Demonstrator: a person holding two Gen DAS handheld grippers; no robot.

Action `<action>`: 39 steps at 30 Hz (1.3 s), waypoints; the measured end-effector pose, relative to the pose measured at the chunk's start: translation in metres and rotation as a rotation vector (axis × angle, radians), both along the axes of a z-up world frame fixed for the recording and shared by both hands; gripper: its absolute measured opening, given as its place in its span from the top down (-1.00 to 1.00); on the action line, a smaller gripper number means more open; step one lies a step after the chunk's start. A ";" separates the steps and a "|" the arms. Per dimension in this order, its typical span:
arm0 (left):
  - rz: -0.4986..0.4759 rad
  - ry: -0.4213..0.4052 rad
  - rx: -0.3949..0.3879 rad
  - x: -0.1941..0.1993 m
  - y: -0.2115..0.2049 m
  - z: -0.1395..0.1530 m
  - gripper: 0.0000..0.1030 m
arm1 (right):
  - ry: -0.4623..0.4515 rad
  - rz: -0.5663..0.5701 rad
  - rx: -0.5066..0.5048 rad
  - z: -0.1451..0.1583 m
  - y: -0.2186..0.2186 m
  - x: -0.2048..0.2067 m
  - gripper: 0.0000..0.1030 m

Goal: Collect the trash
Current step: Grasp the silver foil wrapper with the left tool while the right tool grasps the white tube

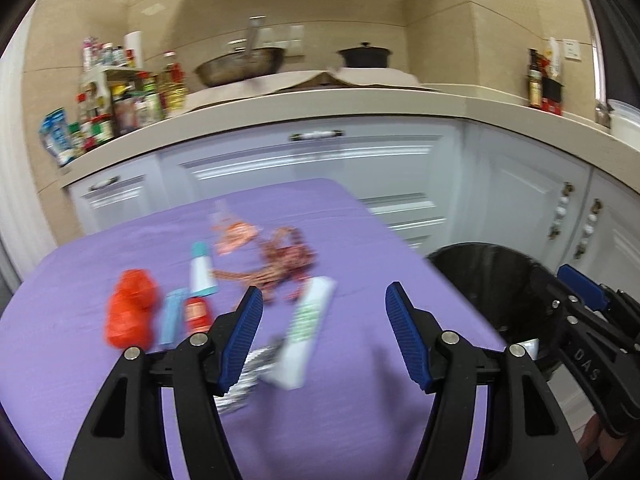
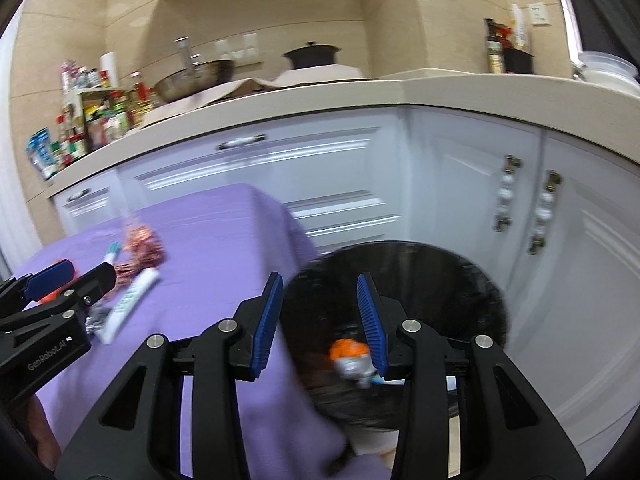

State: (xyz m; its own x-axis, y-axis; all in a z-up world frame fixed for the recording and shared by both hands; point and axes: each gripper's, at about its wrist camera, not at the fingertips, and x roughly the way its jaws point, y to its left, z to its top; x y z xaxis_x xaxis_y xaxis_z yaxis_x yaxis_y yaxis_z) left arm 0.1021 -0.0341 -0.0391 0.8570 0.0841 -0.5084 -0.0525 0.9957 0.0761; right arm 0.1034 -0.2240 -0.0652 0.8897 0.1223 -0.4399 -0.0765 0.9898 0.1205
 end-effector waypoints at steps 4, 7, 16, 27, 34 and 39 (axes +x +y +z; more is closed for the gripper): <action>0.054 0.010 0.008 -0.011 0.031 -0.005 -0.22 | 0.005 0.074 -0.005 0.001 0.038 -0.008 0.26; 0.092 0.028 0.003 -0.019 0.052 -0.010 -0.22 | 0.010 0.123 -0.012 0.001 0.063 -0.013 0.26; 0.131 0.055 -0.018 -0.035 0.085 -0.017 -0.22 | 0.028 0.217 -0.040 -0.002 0.111 -0.026 0.26; 0.067 0.110 -0.020 -0.022 0.067 -0.027 -0.22 | 0.039 0.178 -0.033 -0.006 0.094 -0.025 0.26; 0.036 0.170 0.033 -0.006 0.049 -0.035 -0.22 | 0.049 0.145 -0.004 -0.010 0.071 -0.019 0.26; 0.012 0.223 0.042 -0.001 0.047 -0.043 0.39 | 0.048 0.143 0.007 -0.010 0.065 -0.017 0.26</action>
